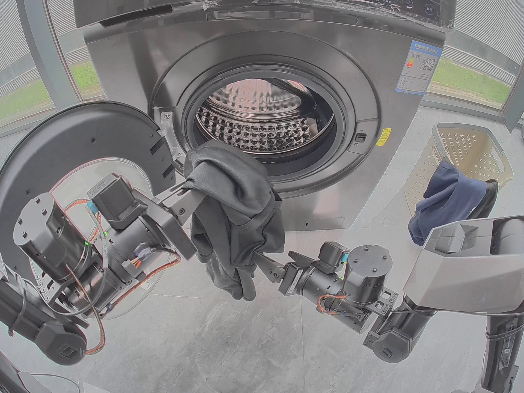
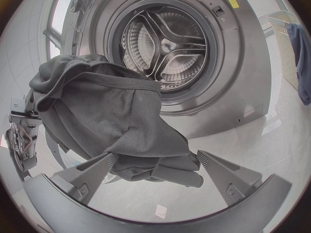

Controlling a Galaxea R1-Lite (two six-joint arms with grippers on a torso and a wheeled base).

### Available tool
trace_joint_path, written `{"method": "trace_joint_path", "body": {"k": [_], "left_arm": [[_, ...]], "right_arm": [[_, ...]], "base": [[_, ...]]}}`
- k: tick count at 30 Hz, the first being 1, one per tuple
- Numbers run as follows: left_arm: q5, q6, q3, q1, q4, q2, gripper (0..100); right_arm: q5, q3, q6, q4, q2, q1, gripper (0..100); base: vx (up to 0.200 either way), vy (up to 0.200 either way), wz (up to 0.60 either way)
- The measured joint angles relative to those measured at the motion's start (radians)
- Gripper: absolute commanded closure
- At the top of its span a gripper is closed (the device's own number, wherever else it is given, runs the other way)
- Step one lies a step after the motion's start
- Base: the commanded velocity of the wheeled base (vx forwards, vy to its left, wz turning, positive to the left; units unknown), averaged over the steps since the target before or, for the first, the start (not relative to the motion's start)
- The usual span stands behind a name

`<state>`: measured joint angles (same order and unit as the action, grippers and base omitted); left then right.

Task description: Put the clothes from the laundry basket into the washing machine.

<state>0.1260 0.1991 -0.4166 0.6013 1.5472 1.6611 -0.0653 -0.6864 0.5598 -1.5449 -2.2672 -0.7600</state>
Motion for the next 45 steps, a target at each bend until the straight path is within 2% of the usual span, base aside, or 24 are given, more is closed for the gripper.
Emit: {"method": "trace_joint_path", "body": {"k": [7,21,28,40,41,45], "left_arm": [[0.000,0.001,-0.005,-0.013,0.000,0.003,100],[0.000,0.001,-0.008,-0.021,0.000,0.011,100],[0.000,0.001,-0.011,-0.021,0.000,0.010,100],[0.001,0.001,-0.013,-0.018,0.000,0.003,100],[0.001,0.001,-0.013,-0.017,0.000,0.002,100],[0.000,0.001,-0.012,-0.013,0.000,0.001,100]], "right_arm": [[-0.001,0.069,-0.001,0.000,0.025,0.000,0],[-0.002,0.137,-0.011,0.000,0.097,0.002,0],[-0.002,0.082,-0.013,0.001,0.086,0.000,0],[0.014,-0.150,-0.009,0.003,-0.070,0.007,0],[0.013,-0.166,-0.008,0.003,-0.078,0.008,100],[0.012,-0.205,-0.004,0.002,-0.102,0.011,100]], "base": [[0.000,0.000,0.00],[0.000,0.000,0.00],[0.000,0.000,0.00],[0.000,0.000,0.00],[0.000,0.000,0.00],[0.000,0.000,0.00]]}}
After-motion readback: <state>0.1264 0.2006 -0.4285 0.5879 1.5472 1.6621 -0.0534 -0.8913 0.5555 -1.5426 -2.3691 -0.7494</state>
